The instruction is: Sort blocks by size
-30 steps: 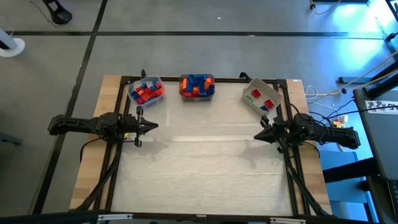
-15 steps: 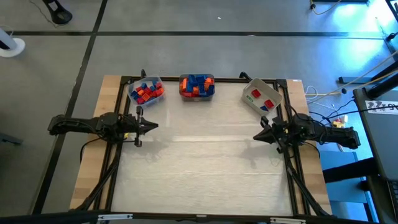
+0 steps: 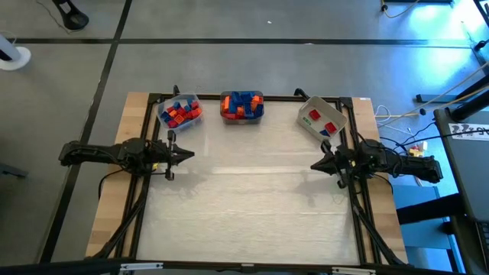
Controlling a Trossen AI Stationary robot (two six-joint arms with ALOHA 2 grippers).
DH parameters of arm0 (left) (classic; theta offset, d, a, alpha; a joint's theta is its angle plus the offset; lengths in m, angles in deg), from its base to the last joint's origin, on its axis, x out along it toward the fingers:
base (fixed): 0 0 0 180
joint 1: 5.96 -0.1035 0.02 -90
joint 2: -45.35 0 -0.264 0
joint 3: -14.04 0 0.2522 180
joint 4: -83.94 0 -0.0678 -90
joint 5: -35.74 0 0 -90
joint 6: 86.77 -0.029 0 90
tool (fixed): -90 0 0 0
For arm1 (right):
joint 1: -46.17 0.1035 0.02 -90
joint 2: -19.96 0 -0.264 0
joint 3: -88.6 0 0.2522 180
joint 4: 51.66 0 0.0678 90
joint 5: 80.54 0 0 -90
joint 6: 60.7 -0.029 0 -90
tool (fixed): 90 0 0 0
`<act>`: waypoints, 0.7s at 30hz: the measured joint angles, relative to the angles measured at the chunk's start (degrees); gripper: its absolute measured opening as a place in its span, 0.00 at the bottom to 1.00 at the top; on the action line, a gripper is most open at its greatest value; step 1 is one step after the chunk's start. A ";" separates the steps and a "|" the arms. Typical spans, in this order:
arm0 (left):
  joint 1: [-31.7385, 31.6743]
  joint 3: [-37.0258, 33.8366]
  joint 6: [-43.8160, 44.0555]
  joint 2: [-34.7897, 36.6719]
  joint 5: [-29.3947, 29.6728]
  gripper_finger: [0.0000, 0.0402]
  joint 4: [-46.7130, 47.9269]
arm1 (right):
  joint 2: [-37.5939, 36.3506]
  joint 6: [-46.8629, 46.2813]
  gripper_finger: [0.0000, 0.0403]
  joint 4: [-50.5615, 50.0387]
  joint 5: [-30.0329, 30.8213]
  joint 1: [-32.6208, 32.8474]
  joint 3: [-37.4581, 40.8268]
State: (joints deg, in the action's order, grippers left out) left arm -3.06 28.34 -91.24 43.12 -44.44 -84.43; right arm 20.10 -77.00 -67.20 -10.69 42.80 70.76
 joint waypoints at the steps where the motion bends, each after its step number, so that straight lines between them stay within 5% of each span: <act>1: -0.01 0.00 0.00 0.01 0.00 0.02 0.00 | 0.00 2.88 0.02 -0.06 1.06 0.00 0.02; 9: 0.00 0.00 0.00 -0.01 0.00 0.02 0.00 | 0.62 10.73 0.02 2.88 21.55 -0.06 3.16; 21: 0.00 0.00 0.00 -0.01 0.00 0.02 0.00 | 0.81 15.17 0.02 3.06 19.53 -0.02 3.30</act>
State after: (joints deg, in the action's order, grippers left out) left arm -3.06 28.34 -91.24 43.11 -44.44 -84.43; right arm 20.91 -61.83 -64.14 8.84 42.77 74.06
